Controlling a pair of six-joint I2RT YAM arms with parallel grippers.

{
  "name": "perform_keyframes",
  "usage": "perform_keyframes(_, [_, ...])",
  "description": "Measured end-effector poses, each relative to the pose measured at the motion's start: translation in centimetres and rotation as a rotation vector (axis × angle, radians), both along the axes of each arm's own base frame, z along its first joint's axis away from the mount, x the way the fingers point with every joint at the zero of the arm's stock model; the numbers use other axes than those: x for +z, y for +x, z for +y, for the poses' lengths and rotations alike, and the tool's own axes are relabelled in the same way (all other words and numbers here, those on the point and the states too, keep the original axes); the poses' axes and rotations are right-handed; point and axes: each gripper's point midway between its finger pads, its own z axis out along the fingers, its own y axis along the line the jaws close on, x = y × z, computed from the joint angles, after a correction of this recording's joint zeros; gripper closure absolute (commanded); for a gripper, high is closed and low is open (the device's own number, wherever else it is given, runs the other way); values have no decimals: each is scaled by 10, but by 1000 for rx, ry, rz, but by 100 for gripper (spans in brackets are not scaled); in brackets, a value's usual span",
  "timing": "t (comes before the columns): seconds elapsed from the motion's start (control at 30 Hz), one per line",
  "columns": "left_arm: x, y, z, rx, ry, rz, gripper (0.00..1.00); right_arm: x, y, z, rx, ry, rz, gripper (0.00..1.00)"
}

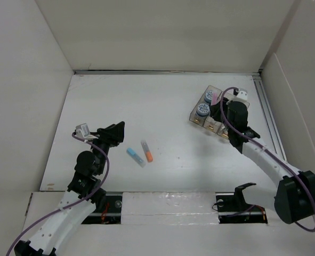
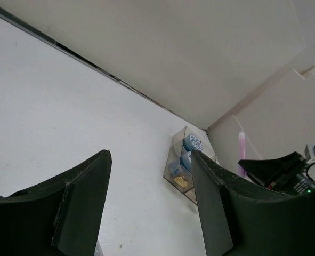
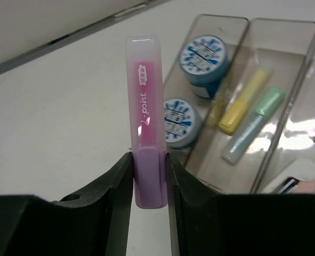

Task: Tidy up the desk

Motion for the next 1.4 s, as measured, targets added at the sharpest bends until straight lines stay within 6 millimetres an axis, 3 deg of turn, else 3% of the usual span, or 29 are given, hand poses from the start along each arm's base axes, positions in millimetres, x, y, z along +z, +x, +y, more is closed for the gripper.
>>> perform_keyframes(0.1, [0,0,0,-2,0,-2,44,-31,3,-27,-87,8,90,89])
perform_keyframes(0.23, [0,0,-1,-3,0,0,43,-59,7,-40,-129,25,177,89])
perform_keyframes(0.53, [-1,1,-1,-3,2,3,44,-72,8,-48,-173,74,211,83])
perform_keyframes(0.73, [-1,1,-1,-3,2,3,44,-79,6,-55,-202,90,227,54])
perform_keyframes(0.77, [-1,1,-1,-3,2,3,44,-79,6,-56,-202,89,227,54])
perform_keyframes(0.9, [-1,1,-1,-3,3,3,44,-79,7,-58,-212,92,226,37])
perform_keyframes(0.97, [-1,1,-1,-2,3,3,44,-76,6,-59,-215,91,220,36])
perform_keyframes(1.0, [-1,1,-1,-2,3,3,44,-74,6,-60,-215,90,213,42])
perform_keyframes(1.07, [-1,1,-1,-3,3,3,44,-65,5,-59,-202,86,189,63])
perform_keyframes(1.1, [-1,1,-1,-2,3,3,44,-58,4,-56,-189,84,171,77])
perform_keyframes(1.2, [-1,1,-1,-2,3,3,44,-34,1,-32,-109,75,92,100])
perform_keyframes(1.27, [-1,1,-1,-2,3,3,44,-24,-5,2,-6,50,51,100])
perform_keyframes(1.33, [-1,1,-1,-1,2,3,44,-28,-17,42,121,9,50,100])
perform_keyframes(1.37, [-1,1,0,0,2,3,44,-34,-23,64,188,-15,62,96])
perform_keyframes(1.4, [-1,1,0,2,2,3,44,-41,-31,86,252,-40,76,83])
